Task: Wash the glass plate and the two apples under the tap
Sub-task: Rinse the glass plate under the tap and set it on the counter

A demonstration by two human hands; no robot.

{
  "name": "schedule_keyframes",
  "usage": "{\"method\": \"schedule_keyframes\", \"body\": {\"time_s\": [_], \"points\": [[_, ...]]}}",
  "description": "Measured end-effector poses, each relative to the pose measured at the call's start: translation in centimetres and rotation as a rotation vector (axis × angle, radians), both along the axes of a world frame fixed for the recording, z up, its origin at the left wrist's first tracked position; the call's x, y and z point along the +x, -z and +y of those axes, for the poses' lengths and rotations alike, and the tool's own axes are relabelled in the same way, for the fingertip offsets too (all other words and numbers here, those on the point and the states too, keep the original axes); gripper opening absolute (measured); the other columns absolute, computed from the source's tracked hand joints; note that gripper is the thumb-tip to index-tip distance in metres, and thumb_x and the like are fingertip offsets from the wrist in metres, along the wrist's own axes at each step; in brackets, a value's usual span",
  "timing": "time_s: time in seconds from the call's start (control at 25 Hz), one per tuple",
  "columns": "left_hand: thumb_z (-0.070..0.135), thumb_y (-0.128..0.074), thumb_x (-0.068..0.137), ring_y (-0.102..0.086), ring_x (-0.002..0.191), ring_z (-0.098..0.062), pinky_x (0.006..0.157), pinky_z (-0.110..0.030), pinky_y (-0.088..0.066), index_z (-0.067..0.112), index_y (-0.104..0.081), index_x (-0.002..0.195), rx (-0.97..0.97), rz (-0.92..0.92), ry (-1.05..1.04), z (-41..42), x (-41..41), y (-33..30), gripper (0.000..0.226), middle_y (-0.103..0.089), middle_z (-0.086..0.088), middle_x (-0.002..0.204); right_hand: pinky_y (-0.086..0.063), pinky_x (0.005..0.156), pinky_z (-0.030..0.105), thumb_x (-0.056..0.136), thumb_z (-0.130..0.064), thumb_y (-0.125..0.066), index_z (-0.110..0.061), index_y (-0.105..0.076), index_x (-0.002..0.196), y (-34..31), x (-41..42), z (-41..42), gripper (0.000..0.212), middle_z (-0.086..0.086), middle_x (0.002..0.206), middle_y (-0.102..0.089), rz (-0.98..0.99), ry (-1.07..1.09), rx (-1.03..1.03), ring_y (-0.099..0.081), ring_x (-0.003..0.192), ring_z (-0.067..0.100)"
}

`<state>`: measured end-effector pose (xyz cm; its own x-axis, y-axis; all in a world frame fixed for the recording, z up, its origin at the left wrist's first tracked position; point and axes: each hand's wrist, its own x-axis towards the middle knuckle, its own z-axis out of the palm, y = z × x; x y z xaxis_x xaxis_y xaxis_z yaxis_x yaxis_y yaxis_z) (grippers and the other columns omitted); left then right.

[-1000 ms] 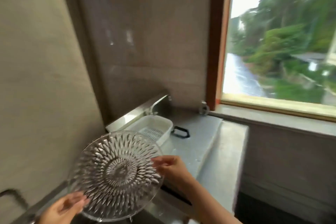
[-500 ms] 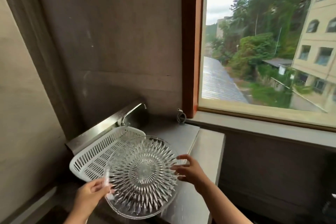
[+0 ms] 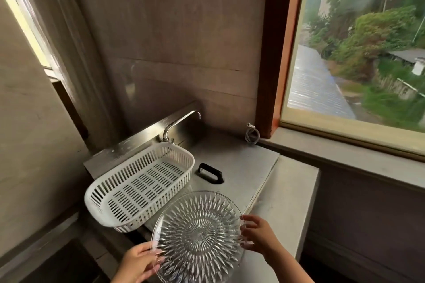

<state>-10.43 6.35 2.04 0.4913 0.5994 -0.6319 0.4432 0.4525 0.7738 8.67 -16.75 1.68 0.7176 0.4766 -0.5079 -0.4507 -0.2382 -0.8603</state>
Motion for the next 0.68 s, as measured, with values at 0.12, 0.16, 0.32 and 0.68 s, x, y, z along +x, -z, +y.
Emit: {"method": "schedule_keyframes", "body": {"time_s": [0.12,0.16,0.32,0.68], "points": [[-0.016,-0.053,0.081,-0.062,0.072,-0.028,0.061,-0.034,-0.050,-0.008,-0.055,0.111,-0.032,0.042,-0.012,0.2,1.3,1.6,0.030,-0.065,-0.019,0.089,-0.051,0.053,0.028,0.084,0.014,-0.043,-0.002,-0.056,0.114,2.0,1.3,0.4,0.036,0.014,0.084,-0.053,0.042,0.003,-0.031,-0.052,0.060,0.020],[-0.017,-0.051,0.081,-0.062,0.073,-0.028,0.063,-0.035,-0.048,-0.007,-0.055,0.110,-0.037,0.054,-0.011,0.3,1.6,1.9,0.031,-0.064,-0.018,0.088,-0.051,0.053,0.028,0.084,0.014,-0.043,-0.002,-0.056,0.115,2.5,1.6,0.6,0.037,0.014,0.084,-0.053,0.054,0.005,-0.039,-0.052,0.061,0.021],[-0.016,-0.051,0.082,-0.064,0.066,-0.025,0.065,-0.035,-0.046,-0.003,-0.055,0.109,-0.017,0.069,-0.043,0.4,2.1,2.9,0.030,-0.064,-0.017,0.086,-0.051,0.058,0.033,0.084,0.014,-0.043,-0.005,-0.057,0.114,3.8,2.5,1.5,0.037,0.013,0.084,-0.056,0.072,0.006,-0.054,-0.054,0.063,0.022],[-0.015,-0.052,0.082,-0.060,0.090,-0.030,0.077,-0.040,-0.048,0.000,-0.054,0.120,-0.056,0.084,-0.092,1.2,2.4,4.2,0.041,-0.063,-0.017,0.099,-0.052,0.041,0.022,0.081,0.019,-0.041,-0.010,-0.056,0.110,4.5,3.0,2.1,0.044,0.014,0.087,-0.057,0.100,-0.018,-0.068,-0.060,0.067,0.022]]}}
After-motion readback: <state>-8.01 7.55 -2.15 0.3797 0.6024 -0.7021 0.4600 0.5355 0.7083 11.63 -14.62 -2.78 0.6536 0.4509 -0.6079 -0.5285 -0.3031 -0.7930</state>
